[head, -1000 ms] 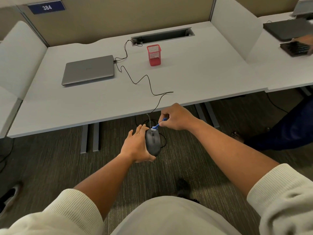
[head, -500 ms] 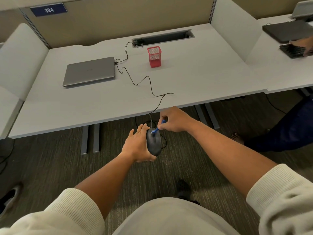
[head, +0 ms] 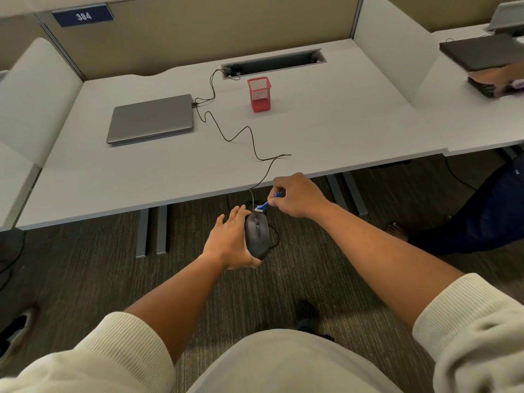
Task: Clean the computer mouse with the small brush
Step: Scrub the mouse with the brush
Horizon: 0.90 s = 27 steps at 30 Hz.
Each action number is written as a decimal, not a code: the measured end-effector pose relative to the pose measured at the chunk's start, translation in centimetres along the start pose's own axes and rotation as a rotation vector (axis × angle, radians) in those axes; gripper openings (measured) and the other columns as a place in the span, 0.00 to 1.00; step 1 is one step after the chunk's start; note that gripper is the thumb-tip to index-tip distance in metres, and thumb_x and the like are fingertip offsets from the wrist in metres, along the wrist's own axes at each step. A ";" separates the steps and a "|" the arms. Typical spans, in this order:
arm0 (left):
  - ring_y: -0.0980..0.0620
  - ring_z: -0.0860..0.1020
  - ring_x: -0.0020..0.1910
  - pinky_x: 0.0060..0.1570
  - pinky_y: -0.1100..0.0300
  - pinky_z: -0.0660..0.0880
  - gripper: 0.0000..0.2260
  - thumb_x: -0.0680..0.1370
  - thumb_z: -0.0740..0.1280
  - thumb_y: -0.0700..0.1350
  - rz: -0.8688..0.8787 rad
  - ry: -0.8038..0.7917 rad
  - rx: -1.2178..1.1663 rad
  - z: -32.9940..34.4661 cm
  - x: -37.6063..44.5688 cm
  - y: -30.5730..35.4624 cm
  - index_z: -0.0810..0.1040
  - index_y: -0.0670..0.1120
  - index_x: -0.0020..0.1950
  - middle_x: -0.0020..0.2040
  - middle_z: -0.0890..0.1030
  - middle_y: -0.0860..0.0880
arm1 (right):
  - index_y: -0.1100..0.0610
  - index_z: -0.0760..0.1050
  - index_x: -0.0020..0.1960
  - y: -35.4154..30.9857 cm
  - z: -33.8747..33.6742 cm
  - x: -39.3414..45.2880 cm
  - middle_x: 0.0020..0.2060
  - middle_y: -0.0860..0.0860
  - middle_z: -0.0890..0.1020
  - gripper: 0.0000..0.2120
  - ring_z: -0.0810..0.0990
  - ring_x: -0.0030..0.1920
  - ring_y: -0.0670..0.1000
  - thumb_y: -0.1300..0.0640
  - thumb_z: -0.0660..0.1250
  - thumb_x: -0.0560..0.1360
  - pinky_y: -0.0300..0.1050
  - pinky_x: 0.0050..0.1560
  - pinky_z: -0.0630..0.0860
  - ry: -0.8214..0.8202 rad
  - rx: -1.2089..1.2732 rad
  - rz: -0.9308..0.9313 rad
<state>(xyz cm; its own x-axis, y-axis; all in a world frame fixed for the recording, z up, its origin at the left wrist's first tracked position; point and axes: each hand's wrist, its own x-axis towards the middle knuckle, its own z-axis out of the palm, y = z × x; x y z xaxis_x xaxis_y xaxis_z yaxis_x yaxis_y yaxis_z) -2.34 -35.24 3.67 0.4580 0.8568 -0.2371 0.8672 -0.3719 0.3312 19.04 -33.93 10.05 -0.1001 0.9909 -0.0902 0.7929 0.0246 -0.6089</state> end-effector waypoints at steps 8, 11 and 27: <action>0.43 0.56 0.78 0.76 0.47 0.49 0.60 0.57 0.80 0.67 -0.006 -0.002 0.002 0.0 0.0 0.0 0.53 0.49 0.80 0.81 0.56 0.48 | 0.54 0.79 0.44 -0.2 0.1 0.1 0.43 0.45 0.84 0.03 0.79 0.40 0.45 0.55 0.72 0.74 0.45 0.42 0.77 0.018 0.011 0.017; 0.44 0.55 0.79 0.76 0.47 0.48 0.59 0.58 0.80 0.66 0.002 0.005 -0.001 -0.1 0.0 0.1 0.53 0.49 0.80 0.81 0.55 0.48 | 0.54 0.79 0.45 -0.1 0.5 0.0 0.43 0.45 0.84 0.03 0.81 0.42 0.46 0.55 0.72 0.74 0.46 0.44 0.79 -0.049 -0.020 0.006; 0.44 0.54 0.79 0.76 0.47 0.48 0.60 0.58 0.80 0.66 -0.002 -0.004 0.008 -0.2 0.0 -0.1 0.52 0.49 0.80 0.81 0.55 0.48 | 0.53 0.78 0.44 -0.6 0.7 -0.5 0.44 0.46 0.84 0.03 0.81 0.43 0.47 0.56 0.71 0.75 0.48 0.47 0.79 -0.026 0.007 0.037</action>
<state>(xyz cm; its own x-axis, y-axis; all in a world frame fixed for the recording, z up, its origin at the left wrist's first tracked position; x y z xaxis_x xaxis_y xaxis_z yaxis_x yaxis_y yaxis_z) -2.50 -35.12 3.81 0.4573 0.8560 -0.2412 0.8694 -0.3733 0.3236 18.20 -34.50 9.89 -0.0861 0.9874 -0.1328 0.7919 -0.0130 -0.6105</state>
